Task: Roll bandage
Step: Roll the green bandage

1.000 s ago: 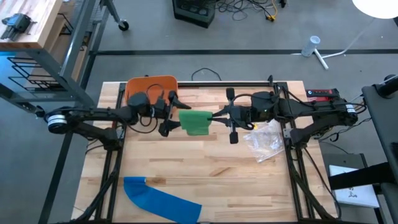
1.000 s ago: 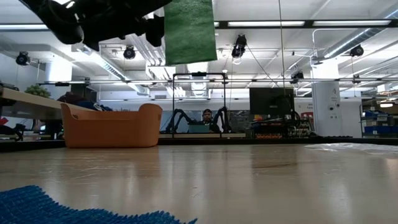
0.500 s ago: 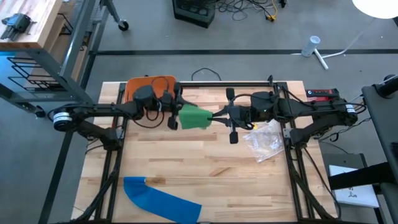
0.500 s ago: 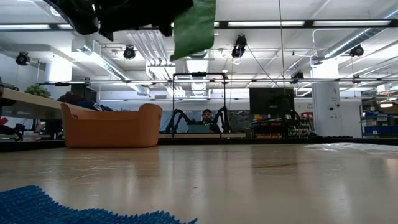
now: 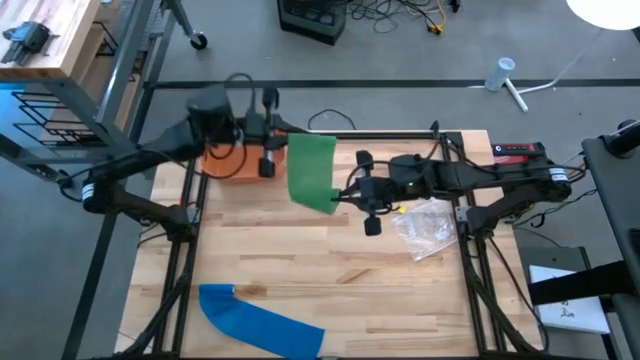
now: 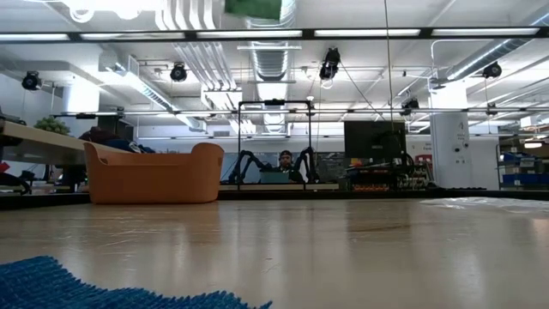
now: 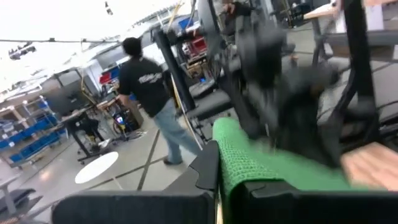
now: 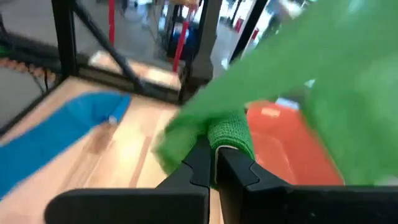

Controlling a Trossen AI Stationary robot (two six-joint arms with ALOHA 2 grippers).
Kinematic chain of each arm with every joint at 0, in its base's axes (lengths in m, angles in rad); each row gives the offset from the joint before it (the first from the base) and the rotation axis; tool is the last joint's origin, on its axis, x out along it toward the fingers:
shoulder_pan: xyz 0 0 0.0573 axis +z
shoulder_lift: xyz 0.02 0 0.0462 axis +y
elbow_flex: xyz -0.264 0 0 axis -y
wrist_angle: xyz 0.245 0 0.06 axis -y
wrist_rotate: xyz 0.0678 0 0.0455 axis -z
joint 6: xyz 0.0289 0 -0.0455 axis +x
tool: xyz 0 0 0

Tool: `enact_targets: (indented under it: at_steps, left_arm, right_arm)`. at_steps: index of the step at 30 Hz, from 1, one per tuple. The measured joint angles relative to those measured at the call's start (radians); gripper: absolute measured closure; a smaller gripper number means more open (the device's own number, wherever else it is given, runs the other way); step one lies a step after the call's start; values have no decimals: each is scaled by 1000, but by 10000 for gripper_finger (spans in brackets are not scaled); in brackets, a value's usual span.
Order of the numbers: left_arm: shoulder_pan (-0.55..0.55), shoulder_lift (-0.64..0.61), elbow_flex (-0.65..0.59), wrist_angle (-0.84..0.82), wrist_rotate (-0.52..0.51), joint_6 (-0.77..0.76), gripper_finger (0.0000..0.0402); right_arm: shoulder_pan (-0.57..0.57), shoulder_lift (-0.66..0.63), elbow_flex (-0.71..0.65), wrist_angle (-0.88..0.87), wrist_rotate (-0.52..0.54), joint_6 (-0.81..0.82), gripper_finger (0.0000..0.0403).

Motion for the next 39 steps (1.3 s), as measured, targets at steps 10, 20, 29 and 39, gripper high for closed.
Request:
enact_targets:
  at_steps: [10, 20, 29, 39]
  left_arm:
    - [-50, -1, 244, -65, 3, -37, 401]
    - [-45, -9, 269, -106, -255, -33, 401]
    - [-60, -64, 268, -179, -254, -47, 401]
    - [-67, -108, 263, -160, -190, -109, 401]
  right_arm:
    - [-30, 109, -33, 90, 0, -46, 401]
    - [-15, 133, -36, 107, -5, -60, 401]
    - [-43, -3, -122, 123, 34, -51, 401]
    - [-139, -76, -497, 832, -127, 182, 401]
